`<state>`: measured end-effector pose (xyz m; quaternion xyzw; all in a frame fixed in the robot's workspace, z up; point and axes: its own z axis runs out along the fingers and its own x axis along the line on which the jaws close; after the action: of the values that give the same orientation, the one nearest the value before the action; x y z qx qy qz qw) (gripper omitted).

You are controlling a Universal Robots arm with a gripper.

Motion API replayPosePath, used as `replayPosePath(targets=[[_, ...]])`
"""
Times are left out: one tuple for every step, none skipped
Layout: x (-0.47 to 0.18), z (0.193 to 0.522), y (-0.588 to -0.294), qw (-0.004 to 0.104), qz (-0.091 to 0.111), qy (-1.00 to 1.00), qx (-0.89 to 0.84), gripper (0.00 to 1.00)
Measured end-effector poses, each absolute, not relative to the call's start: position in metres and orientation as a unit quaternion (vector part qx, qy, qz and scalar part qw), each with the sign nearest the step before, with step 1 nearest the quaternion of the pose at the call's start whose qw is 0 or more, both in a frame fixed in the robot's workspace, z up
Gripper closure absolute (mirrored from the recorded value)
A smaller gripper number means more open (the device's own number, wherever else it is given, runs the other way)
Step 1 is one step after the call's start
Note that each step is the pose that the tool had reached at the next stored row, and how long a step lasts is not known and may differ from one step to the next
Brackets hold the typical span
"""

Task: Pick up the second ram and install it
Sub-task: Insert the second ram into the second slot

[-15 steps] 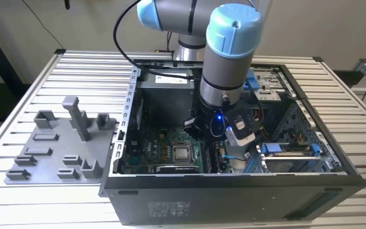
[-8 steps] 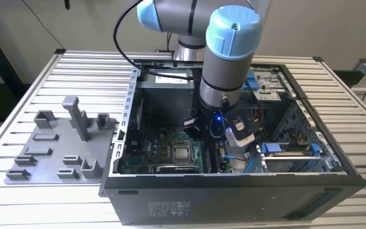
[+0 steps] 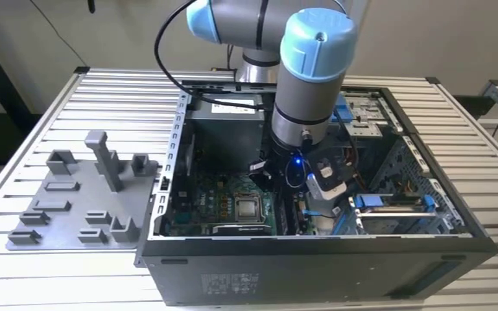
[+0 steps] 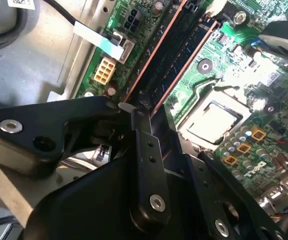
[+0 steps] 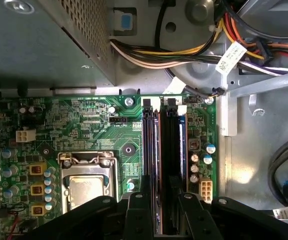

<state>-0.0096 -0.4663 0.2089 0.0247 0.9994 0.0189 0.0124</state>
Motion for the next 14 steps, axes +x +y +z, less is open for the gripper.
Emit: replayPosePath(targets=[[-0.01, 0.21, -0.466, 0.012, 0.019, 0.999, 0.025, 0.72], [-0.01, 0.211, -0.466, 0.012, 0.019, 0.999, 0.025, 0.72], [-0.01, 0.213, -0.466, 0.012, 0.019, 0.999, 0.025, 0.72], [-0.01, 0.215, -0.466, 0.012, 0.019, 0.999, 0.025, 0.72], [-0.01, 0.216, -0.466, 0.012, 0.019, 0.999, 0.025, 0.72], [-0.01, 0.218, -0.466, 0.012, 0.019, 0.999, 0.025, 0.72], [-0.01, 0.22, -0.466, 0.012, 0.019, 0.999, 0.025, 0.72], [-0.01, 0.223, -0.466, 0.012, 0.019, 0.999, 0.025, 0.72], [-0.01, 0.226, -0.466, 0.012, 0.019, 0.999, 0.025, 0.72], [-0.01, 0.229, -0.466, 0.012, 0.019, 0.999, 0.025, 0.72], [-0.01, 0.233, -0.466, 0.012, 0.019, 0.999, 0.025, 0.72], [-0.01, 0.237, -0.466, 0.012, 0.019, 0.999, 0.025, 0.72], [-0.01, 0.239, -0.466, 0.012, 0.019, 0.999, 0.025, 0.72], [-0.01, 0.24, -0.466, 0.012, 0.019, 0.999, 0.025, 0.72]])
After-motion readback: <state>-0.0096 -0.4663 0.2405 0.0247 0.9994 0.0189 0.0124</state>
